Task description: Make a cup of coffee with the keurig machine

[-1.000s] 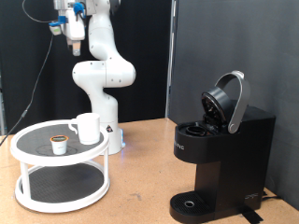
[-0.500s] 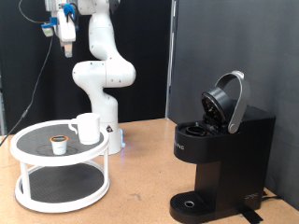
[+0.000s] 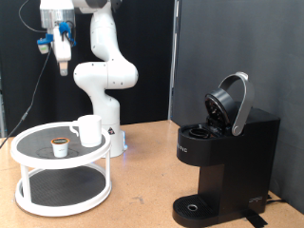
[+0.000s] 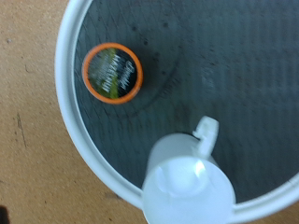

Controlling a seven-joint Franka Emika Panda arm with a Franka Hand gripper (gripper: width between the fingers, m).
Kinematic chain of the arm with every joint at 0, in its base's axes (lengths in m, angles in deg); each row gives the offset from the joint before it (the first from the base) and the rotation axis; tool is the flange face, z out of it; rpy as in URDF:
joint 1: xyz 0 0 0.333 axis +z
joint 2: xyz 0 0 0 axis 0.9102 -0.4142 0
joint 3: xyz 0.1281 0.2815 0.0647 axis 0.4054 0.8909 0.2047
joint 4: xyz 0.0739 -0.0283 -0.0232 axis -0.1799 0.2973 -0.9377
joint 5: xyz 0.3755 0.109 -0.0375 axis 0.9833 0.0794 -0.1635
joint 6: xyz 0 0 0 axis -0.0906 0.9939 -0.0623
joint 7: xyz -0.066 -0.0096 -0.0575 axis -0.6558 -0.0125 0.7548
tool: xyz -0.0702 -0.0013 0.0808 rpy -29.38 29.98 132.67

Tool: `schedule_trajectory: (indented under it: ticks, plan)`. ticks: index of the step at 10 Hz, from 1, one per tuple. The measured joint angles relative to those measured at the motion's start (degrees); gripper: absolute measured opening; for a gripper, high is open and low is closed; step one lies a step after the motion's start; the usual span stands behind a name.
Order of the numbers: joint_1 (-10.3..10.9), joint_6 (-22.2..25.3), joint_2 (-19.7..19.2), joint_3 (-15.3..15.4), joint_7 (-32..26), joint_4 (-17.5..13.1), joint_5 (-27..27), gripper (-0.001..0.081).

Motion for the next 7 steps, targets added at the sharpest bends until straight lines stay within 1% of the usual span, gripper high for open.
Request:
schedule_trajectory:
  ticks: [3, 7]
  plan:
    - [-0.5, -7.5, -4.4, -0.3, 0.4, 2.5, -0.1, 0.0734]
    - [-0.6, -15.1, -9.1, -0.5, 0.4, 5.0, -0.3, 0.0734]
